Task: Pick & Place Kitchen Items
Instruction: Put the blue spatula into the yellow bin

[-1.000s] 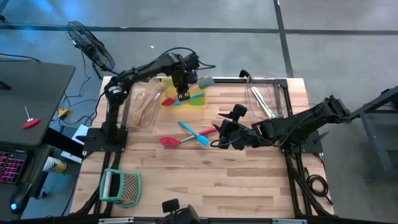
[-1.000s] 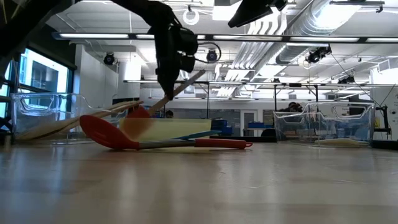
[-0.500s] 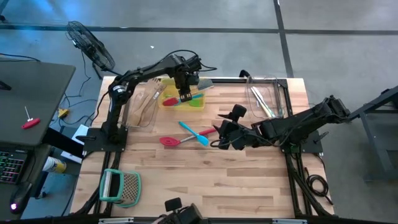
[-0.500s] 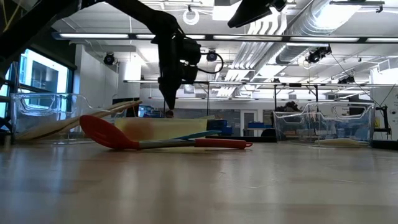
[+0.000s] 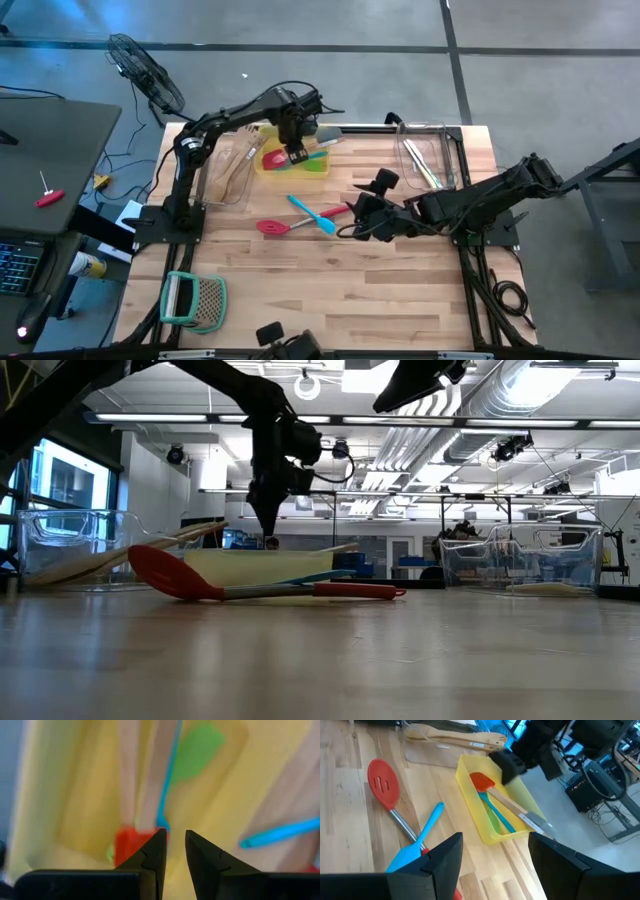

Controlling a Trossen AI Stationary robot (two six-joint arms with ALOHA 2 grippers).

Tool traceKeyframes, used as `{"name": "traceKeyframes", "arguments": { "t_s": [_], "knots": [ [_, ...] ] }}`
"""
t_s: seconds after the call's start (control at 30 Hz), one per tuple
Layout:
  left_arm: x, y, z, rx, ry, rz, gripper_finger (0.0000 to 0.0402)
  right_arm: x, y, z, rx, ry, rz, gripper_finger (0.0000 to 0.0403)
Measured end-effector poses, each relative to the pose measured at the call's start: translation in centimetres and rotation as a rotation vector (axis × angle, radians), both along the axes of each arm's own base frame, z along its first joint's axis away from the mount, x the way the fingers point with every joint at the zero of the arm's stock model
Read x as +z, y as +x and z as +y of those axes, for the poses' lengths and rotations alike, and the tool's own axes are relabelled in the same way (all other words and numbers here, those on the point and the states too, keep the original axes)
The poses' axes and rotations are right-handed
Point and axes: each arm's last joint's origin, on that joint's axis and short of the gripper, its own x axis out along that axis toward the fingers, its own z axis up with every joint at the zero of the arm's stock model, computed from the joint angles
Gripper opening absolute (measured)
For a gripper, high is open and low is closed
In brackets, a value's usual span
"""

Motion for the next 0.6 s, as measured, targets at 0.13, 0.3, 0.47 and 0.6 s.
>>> {"name": "traceKeyframes", "arguments": {
  "t_s": [0.13, 0.3, 0.47, 0.6],
  "knots": [
    [-0.1, -0.6, -1.0, -0.002, -0.089, 0.075, 0.0069, -0.1, -0.1, 0.0, -0.006, 0.004, 0.009, 0.0219],
    [0.9, -0.4, -3.1, -0.063, -0.100, 0.093, 0.0070, -0.1, -0.1, 0.0, -0.006, 0.003, 0.012, 0.0219],
    [3.0, -0.3, -6.2, -0.101, -0.092, 0.079, 0.0070, -0.2, -0.2, -0.1, -0.013, 0.012, 0.018, 0.0219],
    [5.2, -0.9, -9.9, -0.157, -0.106, 0.097, 0.0070, -0.3, -0.2, -0.1, -0.013, 0.012, 0.019, 0.0219]
  ]
}}
